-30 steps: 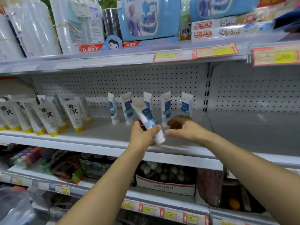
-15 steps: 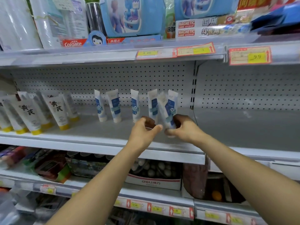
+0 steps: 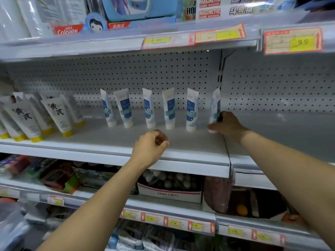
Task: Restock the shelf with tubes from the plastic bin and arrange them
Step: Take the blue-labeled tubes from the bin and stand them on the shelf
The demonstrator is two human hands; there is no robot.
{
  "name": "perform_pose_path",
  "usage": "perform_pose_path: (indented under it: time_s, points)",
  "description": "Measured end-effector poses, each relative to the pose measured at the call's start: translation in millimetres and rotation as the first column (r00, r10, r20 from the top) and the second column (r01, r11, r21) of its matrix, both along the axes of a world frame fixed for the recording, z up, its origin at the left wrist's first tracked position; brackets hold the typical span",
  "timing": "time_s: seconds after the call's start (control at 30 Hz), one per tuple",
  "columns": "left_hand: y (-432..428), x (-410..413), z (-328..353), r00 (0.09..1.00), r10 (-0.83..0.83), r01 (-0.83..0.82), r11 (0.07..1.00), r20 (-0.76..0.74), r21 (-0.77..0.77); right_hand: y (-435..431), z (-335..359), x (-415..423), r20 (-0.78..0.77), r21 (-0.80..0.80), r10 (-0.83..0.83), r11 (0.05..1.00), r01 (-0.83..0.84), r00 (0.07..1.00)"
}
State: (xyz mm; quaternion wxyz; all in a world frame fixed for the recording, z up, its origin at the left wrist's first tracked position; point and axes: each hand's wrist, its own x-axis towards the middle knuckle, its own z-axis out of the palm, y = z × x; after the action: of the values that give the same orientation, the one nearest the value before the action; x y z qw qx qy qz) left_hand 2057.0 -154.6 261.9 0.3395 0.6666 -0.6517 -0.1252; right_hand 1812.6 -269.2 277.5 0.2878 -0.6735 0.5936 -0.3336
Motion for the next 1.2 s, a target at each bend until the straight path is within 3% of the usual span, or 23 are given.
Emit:
perform_pose_path:
  time_s: [0.27, 0.73, 0.93, 1.03, 1.2]
  points:
    - [-5.3, -1.1, -5.5, 1.000, 0.008, -0.008, 1.000, -0.011, 0.001, -6.9, -7.6, 0.9, 0.050, 0.011, 0.011, 1.000, -0.012, 0.999]
    - [11.6, 20.6, -0.5, 0.995, -0.094, 0.096, 0.992, -0.025, 0.078, 30.5, -1.6, 13.5, -0.115, -0.019, -0.164, 0.987, 0.162, 0.980]
    - [46.6, 57.2, -3.0, 0.997, -0.066, 0.068, 0.996, -0.036, 0.060, 98.8, 2.4, 68.4, -0.300, -0.112, 0.084, 0.986, -0.122, 0.950]
    - [72.5, 86.1, -4.4, 0.995, -0.044, 0.041, 0.999, 0.092, 0.034, 125.6, 3.2, 109.7, -0.489, -0.161, 0.161, 0.950, -0.269, 0.858]
    - [120.4, 167.5, -9.6, 0.965, 0.023, -0.030, 0.999, 0.261, 0.026, 170.0, 0.9, 204.3, -0.633, -0.182, 0.231, 0.883, -0.432, 0.739]
